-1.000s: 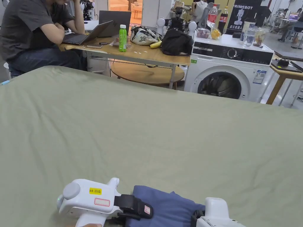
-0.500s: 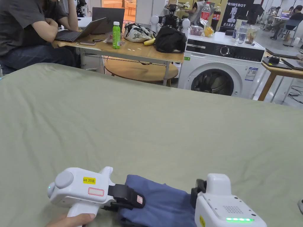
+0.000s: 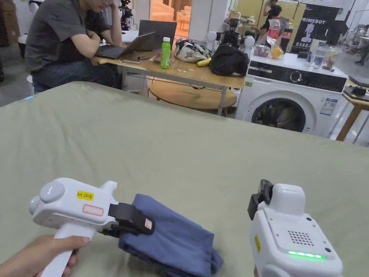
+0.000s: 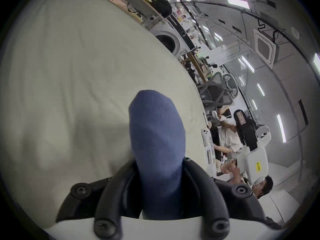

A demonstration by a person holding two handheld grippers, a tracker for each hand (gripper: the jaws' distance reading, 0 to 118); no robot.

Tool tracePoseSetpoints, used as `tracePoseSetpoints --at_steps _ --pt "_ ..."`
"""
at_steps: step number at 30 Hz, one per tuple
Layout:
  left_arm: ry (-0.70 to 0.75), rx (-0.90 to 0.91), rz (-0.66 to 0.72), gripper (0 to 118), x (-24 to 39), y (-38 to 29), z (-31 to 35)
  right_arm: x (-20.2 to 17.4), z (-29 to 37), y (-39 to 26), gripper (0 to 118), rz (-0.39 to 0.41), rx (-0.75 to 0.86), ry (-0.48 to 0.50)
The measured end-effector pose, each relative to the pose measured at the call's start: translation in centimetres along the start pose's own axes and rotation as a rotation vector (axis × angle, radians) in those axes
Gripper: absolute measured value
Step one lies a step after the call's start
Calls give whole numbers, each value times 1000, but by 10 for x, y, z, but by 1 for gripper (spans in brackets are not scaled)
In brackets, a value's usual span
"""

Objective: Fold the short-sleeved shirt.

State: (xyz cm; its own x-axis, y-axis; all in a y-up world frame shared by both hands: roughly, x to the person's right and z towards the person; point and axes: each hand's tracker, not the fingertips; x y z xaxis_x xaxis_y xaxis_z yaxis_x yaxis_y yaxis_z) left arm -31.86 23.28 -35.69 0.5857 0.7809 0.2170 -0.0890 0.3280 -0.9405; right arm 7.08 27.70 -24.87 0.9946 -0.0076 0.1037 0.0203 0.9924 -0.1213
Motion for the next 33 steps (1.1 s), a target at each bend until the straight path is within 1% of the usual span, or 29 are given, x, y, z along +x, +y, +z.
tracePoseSetpoints --at_steps 4,7,13,14,16,19,23,26,29,30,33 --pt "52 72 55 22 -21 1 51 -26 -6 4 0 8 10 56" --pt "116 107 69 22 -30 -2 95 -55 -12 6 0 17 10 112" --pt "253 103 90 22 -57 13 174 -121 -26 4 0 22 0 215" --pt "294 104 92 22 -60 17 185 -130 -28 4 0 24 -7 229" --pt "364 104 102 22 -67 27 208 -149 -32 2 0 14 -20 257" --pt "420 98 96 22 -84 46 241 -173 -40 0 0 6 -39 281" --pt "551 87 92 22 -96 67 275 -196 -48 -2 0 28 -50 304" --pt "645 82 106 22 -108 80 291 -207 -53 -1 0 33 -61 316" --pt "766 42 118 22 -119 87 296 -213 -56 -2 0 50 -67 322" --pt "825 24 116 22 -122 88 296 -214 -57 -2 0 54 -69 324" --pt "938 -12 100 22 -138 87 290 -214 -60 -5 0 67 -78 323"
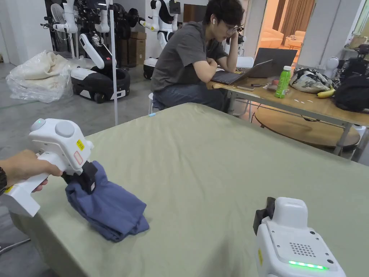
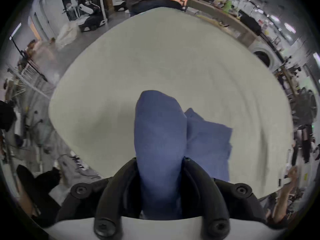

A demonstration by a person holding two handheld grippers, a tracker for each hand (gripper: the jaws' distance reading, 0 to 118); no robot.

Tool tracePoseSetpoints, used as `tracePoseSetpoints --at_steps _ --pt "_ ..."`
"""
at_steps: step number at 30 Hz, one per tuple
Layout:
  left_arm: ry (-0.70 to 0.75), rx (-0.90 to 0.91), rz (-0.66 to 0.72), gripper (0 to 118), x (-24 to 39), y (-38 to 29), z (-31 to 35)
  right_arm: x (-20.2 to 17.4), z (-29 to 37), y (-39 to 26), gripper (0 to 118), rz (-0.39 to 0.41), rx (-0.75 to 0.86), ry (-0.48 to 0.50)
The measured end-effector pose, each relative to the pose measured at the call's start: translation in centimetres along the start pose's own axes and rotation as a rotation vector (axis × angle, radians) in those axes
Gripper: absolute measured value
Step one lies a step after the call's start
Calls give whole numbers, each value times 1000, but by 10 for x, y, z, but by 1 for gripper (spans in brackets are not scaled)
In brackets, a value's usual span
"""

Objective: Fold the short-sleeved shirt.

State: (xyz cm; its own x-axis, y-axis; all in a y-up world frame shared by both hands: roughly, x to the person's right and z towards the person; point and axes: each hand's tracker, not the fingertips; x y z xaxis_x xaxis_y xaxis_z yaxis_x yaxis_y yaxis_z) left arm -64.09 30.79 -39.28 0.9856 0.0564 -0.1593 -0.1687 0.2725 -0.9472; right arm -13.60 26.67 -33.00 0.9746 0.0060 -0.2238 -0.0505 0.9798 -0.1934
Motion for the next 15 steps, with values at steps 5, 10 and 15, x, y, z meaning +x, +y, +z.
tracePoseSetpoints --at_steps 5,10,15 --pt "51 -17 -16 22 -1 -8 -25 5 -5 -8 0 11 -41 1" --pt "90 32 24 42 -5 -16 -15 12 -7 -17 0 -1 -73 -4" --pt "104 166 29 57 -25 -2 11 21 -2 -18 0 -34 -79 7"
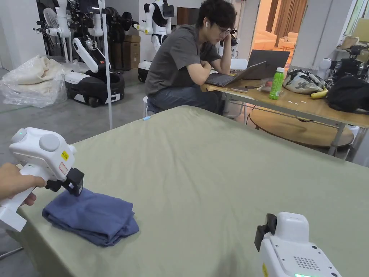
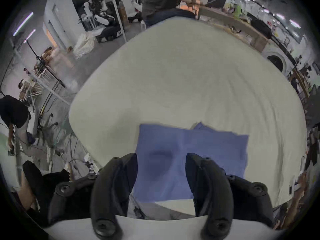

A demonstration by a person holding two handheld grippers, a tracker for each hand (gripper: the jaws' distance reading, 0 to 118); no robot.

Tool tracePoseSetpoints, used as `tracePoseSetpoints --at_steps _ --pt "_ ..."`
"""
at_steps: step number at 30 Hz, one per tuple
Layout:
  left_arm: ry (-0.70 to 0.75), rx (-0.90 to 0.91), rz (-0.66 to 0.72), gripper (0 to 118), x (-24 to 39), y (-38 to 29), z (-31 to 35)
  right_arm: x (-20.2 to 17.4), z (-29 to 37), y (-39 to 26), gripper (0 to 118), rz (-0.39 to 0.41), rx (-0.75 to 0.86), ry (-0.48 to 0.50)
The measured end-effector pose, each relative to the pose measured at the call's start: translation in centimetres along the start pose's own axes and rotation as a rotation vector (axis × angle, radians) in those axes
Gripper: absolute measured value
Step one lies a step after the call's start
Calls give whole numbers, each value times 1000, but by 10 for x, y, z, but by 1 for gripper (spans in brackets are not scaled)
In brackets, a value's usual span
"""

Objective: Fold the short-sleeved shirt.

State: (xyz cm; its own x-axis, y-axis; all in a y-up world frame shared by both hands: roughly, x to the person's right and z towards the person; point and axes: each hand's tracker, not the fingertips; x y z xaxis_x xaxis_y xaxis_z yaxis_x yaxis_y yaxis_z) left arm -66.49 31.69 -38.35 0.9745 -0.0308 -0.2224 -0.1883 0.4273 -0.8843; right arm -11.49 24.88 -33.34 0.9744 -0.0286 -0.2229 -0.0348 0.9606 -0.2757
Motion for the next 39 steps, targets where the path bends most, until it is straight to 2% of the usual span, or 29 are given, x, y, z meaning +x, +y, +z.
tracePoseSetpoints --at_steps 2,6,17,22,25,26,30,35,39 --pt "-53 57 3 57 4 1 10 4 4 0 0 -3 5 -8" --pt "-181 161 -25 57 52 -24 20 19 14 2 0 -13 5 -43" --pt "-480 375 -157 57 250 -105 9 97 55 2 0 -32 3 -193" --pt "-416 572 -273 57 345 -131 23 137 81 2 0 -70 -14 -270" --pt "-420 669 -298 56 387 -146 35 155 100 0 0 -76 -1 -324" --pt "-407 685 -306 54 398 -148 38 160 103 0 0 -73 -6 -336" --pt "-411 761 -318 33 429 -158 49 178 122 1 0 -60 13 -397" --pt "-411 809 -309 17 446 -167 61 196 133 2 0 -57 22 -440" --pt "-405 810 -300 3 454 -172 65 204 134 2 0 -118 56 -467"
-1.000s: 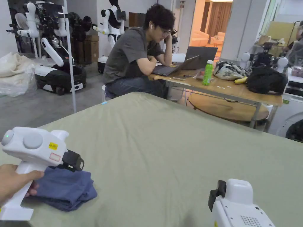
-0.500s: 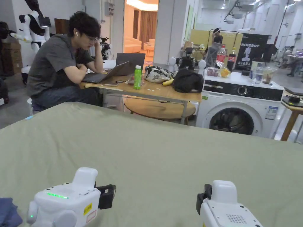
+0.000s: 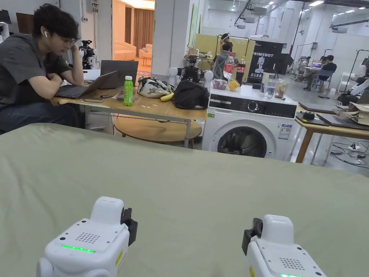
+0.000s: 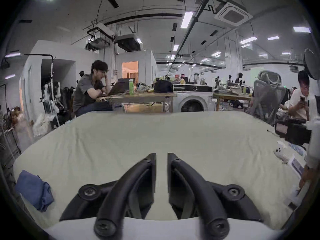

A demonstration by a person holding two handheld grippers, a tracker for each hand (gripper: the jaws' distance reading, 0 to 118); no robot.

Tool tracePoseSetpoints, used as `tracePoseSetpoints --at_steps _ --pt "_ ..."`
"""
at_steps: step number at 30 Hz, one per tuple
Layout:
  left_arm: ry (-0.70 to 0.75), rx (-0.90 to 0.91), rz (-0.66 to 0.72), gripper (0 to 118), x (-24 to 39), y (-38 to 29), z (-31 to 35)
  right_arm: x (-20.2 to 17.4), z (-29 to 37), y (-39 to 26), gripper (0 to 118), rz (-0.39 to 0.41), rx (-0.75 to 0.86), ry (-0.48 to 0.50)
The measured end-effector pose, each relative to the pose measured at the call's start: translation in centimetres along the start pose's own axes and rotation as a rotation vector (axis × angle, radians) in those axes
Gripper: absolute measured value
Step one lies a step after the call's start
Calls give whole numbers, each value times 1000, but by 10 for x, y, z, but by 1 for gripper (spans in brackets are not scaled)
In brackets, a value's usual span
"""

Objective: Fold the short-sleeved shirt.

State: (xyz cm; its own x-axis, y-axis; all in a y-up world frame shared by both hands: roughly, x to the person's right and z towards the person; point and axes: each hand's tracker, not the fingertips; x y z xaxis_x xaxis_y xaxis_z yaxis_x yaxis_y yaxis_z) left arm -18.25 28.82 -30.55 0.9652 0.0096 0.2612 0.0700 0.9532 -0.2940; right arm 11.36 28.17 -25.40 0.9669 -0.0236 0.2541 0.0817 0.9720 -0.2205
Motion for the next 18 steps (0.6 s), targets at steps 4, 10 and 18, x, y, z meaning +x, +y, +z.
tracePoseSetpoints --at_steps 4,10,18 --pt "-37 21 87 0 3 3 -4 -2 -4 -5 0 -33 2 -12" --pt "11 86 47 0 12 4 1 -6 -2 -9 0 -9 19 -2" --pt "32 134 30 0 3 5 9 -6 0 -8 0 -12 36 -4"
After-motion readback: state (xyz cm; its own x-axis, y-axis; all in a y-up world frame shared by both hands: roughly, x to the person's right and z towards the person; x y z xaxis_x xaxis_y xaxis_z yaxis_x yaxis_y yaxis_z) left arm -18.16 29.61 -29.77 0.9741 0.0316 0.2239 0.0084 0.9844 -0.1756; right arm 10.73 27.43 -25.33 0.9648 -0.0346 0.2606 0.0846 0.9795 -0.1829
